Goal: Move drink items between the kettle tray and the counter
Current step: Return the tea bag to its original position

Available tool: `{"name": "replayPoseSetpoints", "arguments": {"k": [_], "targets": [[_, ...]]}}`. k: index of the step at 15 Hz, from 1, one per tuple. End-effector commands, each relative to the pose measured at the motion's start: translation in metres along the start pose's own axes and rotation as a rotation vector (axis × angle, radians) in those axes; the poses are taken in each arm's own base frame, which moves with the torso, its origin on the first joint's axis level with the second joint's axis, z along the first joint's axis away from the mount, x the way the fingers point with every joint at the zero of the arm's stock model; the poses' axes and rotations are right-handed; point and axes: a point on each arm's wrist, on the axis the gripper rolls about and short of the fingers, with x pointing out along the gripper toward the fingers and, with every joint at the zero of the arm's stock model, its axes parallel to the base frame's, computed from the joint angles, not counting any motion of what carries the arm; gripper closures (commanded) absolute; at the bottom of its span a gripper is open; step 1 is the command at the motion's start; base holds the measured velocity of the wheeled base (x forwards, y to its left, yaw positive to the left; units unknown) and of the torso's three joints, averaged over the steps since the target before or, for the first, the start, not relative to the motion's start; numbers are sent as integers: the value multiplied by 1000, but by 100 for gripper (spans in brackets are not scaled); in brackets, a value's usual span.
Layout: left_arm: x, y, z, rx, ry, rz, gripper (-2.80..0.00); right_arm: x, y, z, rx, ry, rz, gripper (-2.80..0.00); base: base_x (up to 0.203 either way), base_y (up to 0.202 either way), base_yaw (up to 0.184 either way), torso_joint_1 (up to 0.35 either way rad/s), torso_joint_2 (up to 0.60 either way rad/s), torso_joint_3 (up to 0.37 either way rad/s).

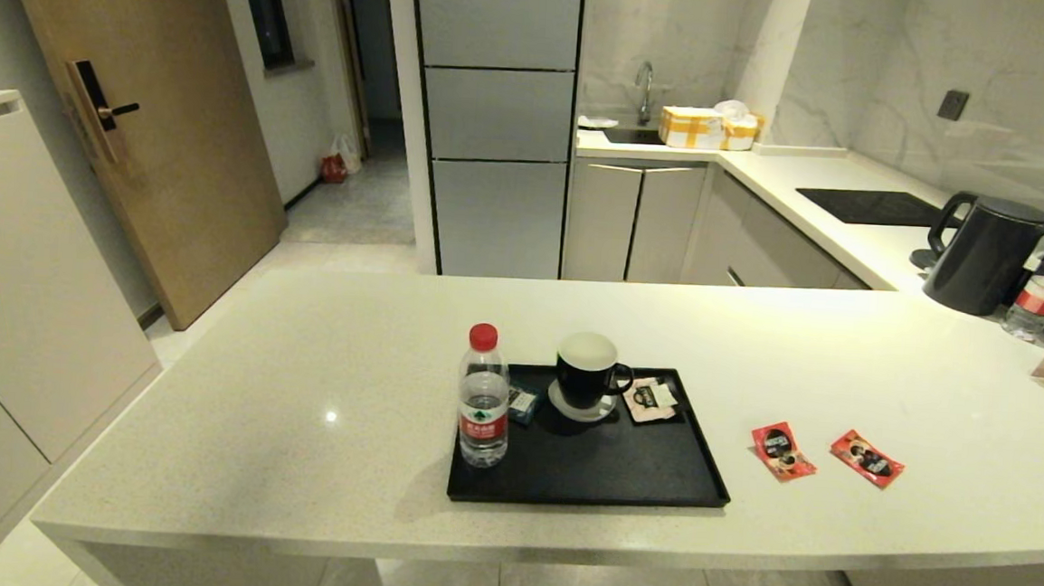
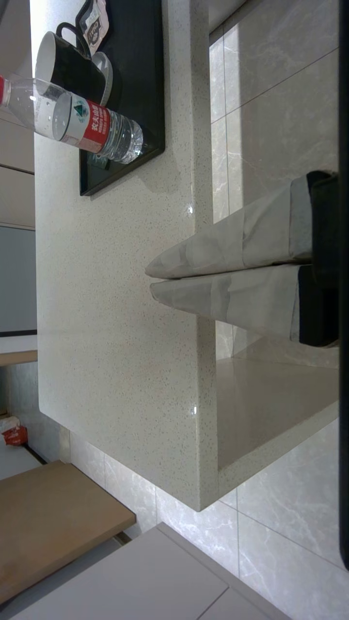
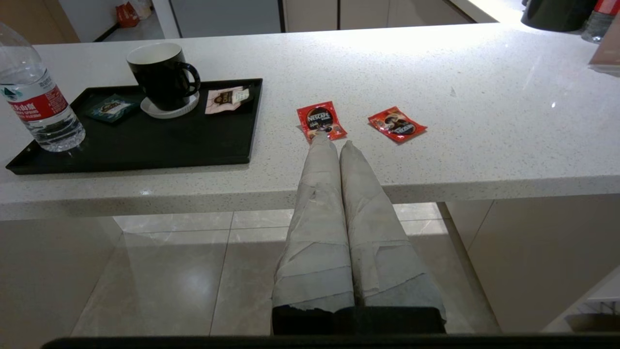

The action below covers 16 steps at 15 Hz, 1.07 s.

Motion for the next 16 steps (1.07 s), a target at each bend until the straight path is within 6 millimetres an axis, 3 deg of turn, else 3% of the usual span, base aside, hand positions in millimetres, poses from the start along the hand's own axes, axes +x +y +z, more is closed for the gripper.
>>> {"name": "replayPoseSetpoints", "arguments": {"k": [1,16], "targets": [[0,0,0,0,1,0,0,0,0,0,0,0,1,0,0,0,0,0,0,0],[0,0,0,0,-1,0,0,0,0,0,0,0,1,0,0,0,0,0,0,0]]}}
